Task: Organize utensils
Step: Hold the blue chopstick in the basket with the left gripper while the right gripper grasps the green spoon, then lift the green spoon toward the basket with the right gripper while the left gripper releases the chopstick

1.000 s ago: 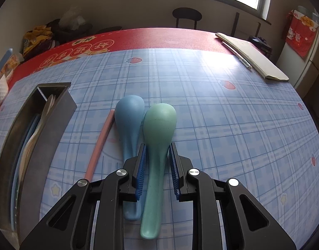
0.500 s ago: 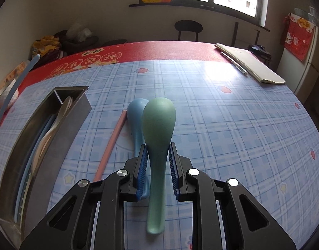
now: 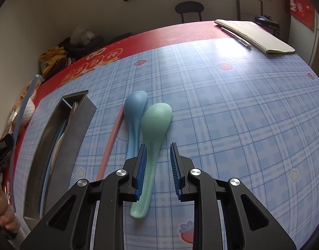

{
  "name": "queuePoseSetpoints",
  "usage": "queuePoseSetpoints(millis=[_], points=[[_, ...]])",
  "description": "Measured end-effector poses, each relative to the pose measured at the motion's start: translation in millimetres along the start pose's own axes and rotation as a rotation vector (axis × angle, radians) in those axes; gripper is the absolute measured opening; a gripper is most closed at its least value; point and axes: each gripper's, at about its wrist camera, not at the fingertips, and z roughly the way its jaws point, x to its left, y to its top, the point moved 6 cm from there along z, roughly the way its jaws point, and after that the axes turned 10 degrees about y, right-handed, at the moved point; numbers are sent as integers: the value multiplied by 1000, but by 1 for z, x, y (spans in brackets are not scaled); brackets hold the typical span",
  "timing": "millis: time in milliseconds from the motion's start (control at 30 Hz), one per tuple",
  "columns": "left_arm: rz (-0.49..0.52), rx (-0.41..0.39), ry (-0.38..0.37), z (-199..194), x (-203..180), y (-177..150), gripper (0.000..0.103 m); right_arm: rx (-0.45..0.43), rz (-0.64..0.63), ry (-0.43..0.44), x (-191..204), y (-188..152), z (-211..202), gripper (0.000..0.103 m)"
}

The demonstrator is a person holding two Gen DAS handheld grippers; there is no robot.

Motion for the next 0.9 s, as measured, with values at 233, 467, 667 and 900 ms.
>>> queuePoseSetpoints(millis=[233,467,667,900], points=[[-3,1,1,1,0,0,6,15,-38,16,9,2,12,24],[-4,3,3,1,0,-1,6,34,-30,36,11,9,19,22],[-10,1,1,0,3,0,6,27,42,90,9,13,25,24],[-11,3,2,-1,3,0,6,39,1,66,16,15,29,23]])
